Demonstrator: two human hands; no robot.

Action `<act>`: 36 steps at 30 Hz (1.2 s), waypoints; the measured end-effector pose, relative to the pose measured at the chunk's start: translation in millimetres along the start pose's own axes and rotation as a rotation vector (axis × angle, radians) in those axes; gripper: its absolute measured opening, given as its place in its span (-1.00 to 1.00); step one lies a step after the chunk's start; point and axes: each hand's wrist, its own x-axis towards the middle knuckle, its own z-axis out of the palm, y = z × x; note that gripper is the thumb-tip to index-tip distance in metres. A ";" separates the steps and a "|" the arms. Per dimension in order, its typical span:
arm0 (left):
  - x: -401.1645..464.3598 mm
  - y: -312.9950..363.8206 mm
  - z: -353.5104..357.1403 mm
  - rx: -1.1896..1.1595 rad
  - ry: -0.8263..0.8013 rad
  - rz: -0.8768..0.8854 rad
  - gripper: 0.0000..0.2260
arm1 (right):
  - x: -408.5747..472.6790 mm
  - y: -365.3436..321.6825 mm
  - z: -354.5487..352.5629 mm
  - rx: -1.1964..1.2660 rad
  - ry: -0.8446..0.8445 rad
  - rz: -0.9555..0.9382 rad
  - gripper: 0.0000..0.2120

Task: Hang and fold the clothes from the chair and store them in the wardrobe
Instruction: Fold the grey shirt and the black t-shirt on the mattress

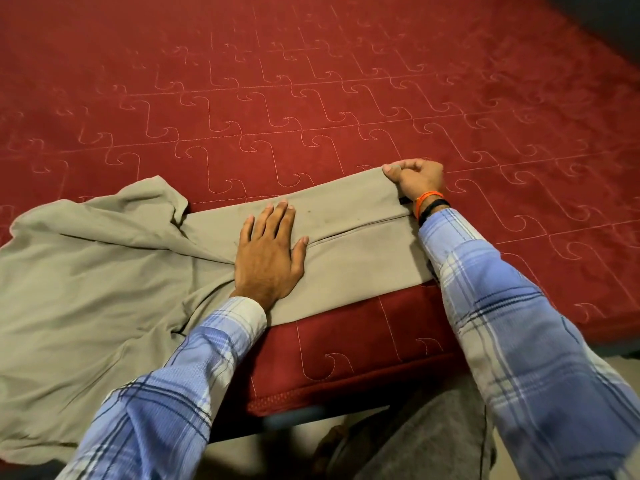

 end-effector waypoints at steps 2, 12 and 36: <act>0.0 -0.7 0.6 -0.002 0.002 0.001 -0.41 | -3.9 0.7 2.8 -0.187 0.157 -0.095 -0.82; 0.1 -2.4 3.4 -0.017 -0.012 -0.004 -0.41 | -68.2 32.2 36.1 -1.024 -0.331 -0.727 -0.17; -49.9 -94.2 -92.1 -0.637 0.260 -0.309 -0.73 | -194.4 -43.7 127.5 -0.434 -0.425 -0.568 -0.70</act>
